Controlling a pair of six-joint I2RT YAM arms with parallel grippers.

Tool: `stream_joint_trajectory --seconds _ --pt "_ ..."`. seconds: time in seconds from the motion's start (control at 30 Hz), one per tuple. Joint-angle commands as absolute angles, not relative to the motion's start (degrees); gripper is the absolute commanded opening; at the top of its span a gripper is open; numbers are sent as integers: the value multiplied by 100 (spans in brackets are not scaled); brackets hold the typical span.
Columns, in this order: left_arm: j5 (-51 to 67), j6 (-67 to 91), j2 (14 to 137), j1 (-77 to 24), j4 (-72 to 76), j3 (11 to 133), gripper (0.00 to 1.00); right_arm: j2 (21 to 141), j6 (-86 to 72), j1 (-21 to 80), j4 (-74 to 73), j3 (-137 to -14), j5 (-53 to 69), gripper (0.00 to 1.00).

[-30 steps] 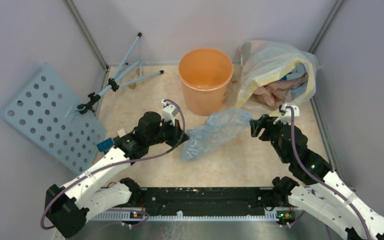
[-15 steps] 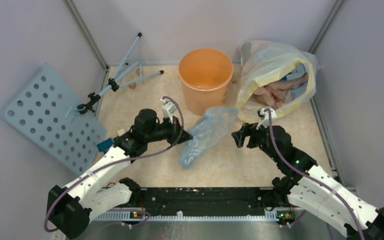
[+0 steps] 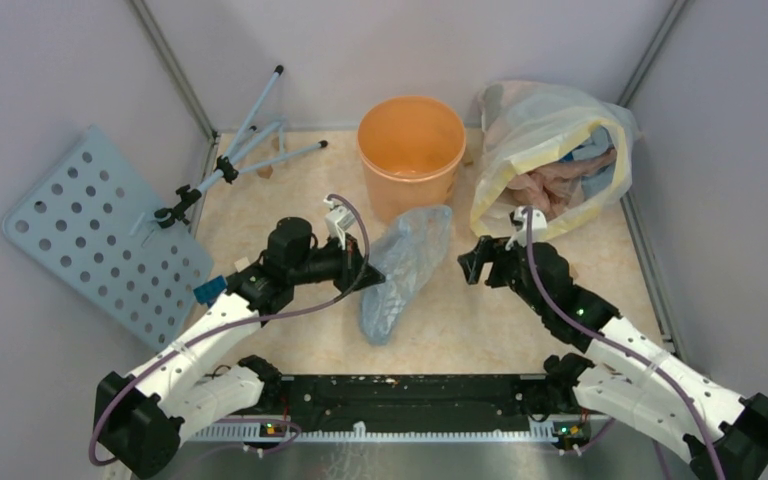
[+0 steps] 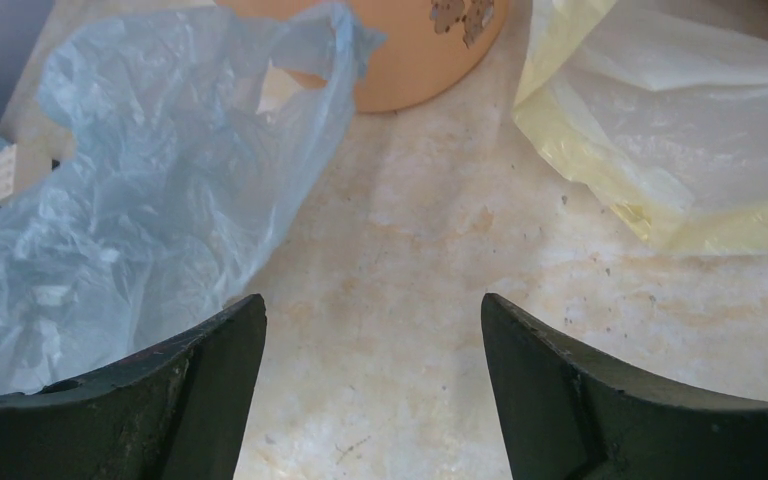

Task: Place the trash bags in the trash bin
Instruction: Unfold the trash bag at the center of the board.

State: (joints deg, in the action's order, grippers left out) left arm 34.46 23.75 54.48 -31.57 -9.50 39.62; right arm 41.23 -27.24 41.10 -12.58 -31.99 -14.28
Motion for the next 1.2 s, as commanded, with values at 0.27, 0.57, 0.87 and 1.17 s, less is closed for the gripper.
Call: stream_joint_trajectory --seconds 0.27,0.57,0.87,1.17 --pt "4560 1895 5474 -3138 -754 3895 0 5496 -2887 4141 -496 -4083 -2016 74" --pt "4560 1799 5332 -3138 -1042 4145 0 6596 -3214 3833 -734 -4371 -2159 55" --pt "2262 2082 4375 -3138 -1328 4058 0 5903 -3403 3291 -1319 -3858 -3308 43" --pt "2741 2275 4701 -3135 -1170 4017 0 4723 -2294 3287 -1173 -3710 -2330 63"
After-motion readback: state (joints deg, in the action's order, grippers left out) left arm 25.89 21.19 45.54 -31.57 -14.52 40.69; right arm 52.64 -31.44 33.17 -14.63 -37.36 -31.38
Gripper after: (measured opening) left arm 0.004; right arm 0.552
